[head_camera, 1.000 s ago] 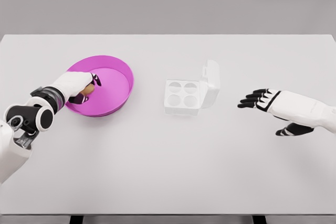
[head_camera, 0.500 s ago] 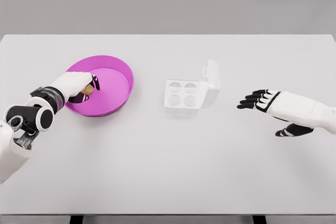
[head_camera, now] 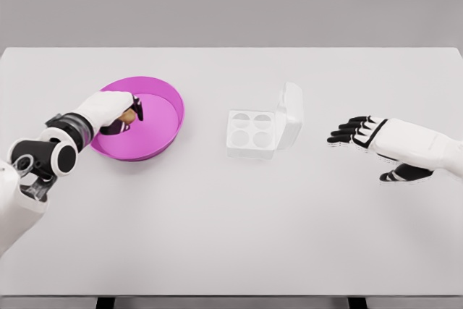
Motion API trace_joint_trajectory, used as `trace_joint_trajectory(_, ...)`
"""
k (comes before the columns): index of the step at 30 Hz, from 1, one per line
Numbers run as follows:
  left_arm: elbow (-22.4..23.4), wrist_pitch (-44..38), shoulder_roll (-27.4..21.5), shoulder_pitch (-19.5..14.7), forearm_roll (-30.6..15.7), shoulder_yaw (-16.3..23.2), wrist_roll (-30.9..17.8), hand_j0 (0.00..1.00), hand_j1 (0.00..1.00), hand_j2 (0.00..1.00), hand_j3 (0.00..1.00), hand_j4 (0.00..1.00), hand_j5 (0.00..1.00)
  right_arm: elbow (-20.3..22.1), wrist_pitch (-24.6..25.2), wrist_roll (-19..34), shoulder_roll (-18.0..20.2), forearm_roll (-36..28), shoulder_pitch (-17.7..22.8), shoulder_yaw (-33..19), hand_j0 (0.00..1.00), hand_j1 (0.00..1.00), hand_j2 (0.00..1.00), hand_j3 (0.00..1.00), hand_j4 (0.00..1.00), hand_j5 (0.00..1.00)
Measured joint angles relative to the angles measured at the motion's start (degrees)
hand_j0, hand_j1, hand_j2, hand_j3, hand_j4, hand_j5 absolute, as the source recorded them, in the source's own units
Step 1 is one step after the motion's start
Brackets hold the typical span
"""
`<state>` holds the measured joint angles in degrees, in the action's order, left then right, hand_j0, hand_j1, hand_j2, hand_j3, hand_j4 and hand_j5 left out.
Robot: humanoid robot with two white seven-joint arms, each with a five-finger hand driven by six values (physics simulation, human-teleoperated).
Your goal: Pack egg into the box and close the box lid
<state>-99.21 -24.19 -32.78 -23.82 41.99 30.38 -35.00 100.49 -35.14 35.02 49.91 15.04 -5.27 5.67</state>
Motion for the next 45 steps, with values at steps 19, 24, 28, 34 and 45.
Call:
trace_joint_trajectory(19,-1.93,18.54,4.66,-1.14,-0.2,-2.68,-0.03,0.4,0.4,0.4,0.4,0.4,0.4,-18.67,-0.01,0.0,-5.07,5.65,-19.07,14.7,1.0,1.0,1.0,1.0,1.0,1.0)
trace_joint_trajectory(24,-1.93,22.7,5.92,-1.23,-0.34,-2.87,-0.03,0.4,0.4,0.4,0.4,0.4,0.4,-19.83,-0.02,0.0,-5.71,5.85,-19.16,15.39,1.0,1.0,1.0,1.0,1.0,1.0)
trace_joint_trajectory(28,-1.94,25.89,7.33,-1.41,-0.38,-2.85,-0.03,0.39,0.39,0.39,0.39,0.39,0.39,-20.17,-0.02,0.0,-5.85,5.98,-19.16,15.5,1.0,1.0,1.0,1.0,1.0,1.0)
trace_joint_trajectory(34,-1.94,27.77,9.98,-1.32,-0.46,-2.77,-0.04,0.39,0.39,0.39,0.39,0.39,0.39,-20.05,-0.01,0.0,-5.84,6.05,-19.07,15.52,1.0,1.0,1.0,1.0,1.0,1.0)
trace_joint_trajectory(45,-1.93,32.78,12.23,-1.14,-0.64,-2.55,-0.05,0.38,0.38,0.38,0.38,0.38,0.38,-19.83,-0.01,0.0,-5.85,6.06,-19.07,15.52,1.0,1.0,1.0,1.0,1.0,1.0)
